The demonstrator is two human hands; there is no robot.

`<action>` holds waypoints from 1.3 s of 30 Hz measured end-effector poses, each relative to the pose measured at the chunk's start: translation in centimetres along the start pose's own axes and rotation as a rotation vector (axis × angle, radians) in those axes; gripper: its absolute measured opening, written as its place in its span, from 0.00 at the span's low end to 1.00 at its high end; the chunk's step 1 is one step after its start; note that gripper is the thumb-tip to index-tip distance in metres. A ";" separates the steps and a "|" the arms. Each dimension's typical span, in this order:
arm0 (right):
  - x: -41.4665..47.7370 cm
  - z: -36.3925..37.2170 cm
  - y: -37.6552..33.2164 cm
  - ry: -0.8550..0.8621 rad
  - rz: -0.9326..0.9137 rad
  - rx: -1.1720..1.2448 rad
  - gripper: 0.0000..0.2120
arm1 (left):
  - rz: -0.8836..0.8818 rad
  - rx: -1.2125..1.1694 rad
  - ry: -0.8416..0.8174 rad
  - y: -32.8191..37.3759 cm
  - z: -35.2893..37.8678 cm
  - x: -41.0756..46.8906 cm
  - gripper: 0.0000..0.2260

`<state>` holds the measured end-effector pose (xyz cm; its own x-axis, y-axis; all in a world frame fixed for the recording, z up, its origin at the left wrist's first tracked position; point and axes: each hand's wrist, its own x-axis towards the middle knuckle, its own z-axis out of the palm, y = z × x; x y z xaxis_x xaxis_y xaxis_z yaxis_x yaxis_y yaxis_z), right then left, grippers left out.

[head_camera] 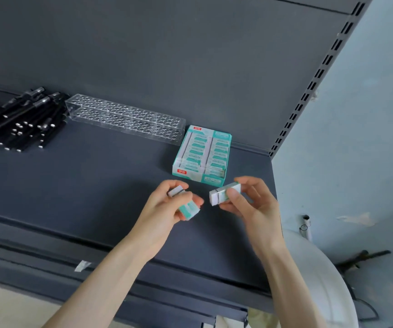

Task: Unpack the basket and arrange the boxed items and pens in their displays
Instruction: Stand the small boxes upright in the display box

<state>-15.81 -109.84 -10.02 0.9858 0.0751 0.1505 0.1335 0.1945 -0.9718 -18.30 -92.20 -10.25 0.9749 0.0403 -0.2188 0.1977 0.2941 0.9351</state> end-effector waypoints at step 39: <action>6.0 6.1 3.8 0.053 -0.371 -1.038 0.08 | 0.133 0.011 0.096 4.0 -6.0 10.8 0.04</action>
<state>-10.05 -102.67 -11.66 0.8667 0.1353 0.4802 0.4183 -0.7216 -0.5517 -7.57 -84.83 -10.52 0.9785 0.1691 -0.1182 0.0695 0.2693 0.9606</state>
